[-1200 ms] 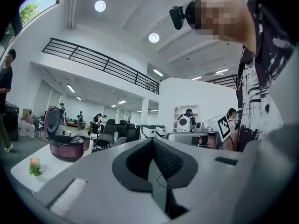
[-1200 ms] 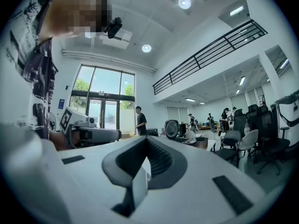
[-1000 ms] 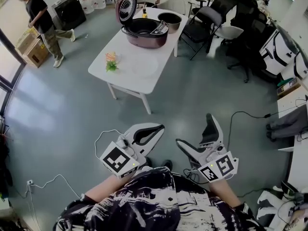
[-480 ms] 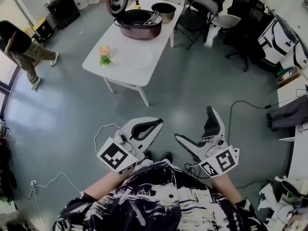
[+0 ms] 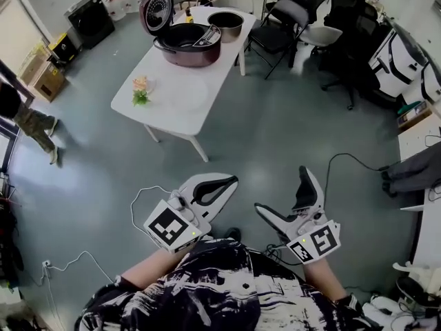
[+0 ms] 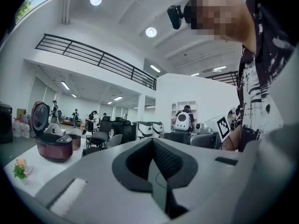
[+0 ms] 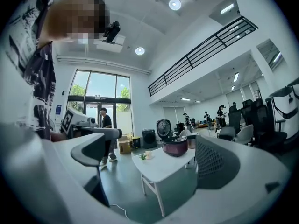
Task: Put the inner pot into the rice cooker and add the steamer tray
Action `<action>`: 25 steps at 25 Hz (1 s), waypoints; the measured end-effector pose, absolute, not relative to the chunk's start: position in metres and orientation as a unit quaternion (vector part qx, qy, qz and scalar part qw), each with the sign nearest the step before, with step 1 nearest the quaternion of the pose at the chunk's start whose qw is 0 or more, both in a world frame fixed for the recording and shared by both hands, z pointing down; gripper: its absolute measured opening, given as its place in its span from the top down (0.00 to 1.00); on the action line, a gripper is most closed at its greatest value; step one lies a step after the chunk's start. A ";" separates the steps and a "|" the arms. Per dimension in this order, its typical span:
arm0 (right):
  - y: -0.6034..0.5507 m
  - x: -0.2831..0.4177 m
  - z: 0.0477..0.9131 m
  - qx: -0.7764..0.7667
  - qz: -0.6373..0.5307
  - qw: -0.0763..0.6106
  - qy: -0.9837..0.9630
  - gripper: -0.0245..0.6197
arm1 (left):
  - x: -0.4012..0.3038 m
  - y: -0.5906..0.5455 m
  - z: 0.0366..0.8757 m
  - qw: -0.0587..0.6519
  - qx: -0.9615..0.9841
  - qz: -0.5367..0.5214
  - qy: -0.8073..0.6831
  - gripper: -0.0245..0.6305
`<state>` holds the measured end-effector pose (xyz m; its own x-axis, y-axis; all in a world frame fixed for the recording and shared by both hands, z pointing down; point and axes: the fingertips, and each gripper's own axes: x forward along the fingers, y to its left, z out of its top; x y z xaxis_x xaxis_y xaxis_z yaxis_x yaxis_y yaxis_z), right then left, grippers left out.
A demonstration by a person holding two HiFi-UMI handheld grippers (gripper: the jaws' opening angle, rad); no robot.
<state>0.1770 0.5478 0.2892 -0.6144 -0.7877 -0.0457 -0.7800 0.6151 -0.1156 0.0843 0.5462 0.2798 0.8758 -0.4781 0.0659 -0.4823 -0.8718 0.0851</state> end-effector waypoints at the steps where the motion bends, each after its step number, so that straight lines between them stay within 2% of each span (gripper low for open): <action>1: 0.543 0.183 0.290 -0.438 -0.041 0.045 0.897 0.10 | 0.089 0.544 0.281 0.050 0.967 0.022 -0.248 0.96; 9: 0.479 0.198 0.294 -0.448 -0.035 0.049 0.892 0.10 | 0.104 0.478 0.294 0.055 0.969 0.025 -0.239 0.96; 25: 0.259 0.211 0.286 -0.509 -0.025 0.035 0.859 0.10 | 0.131 0.239 0.293 0.053 0.987 0.006 -0.153 0.96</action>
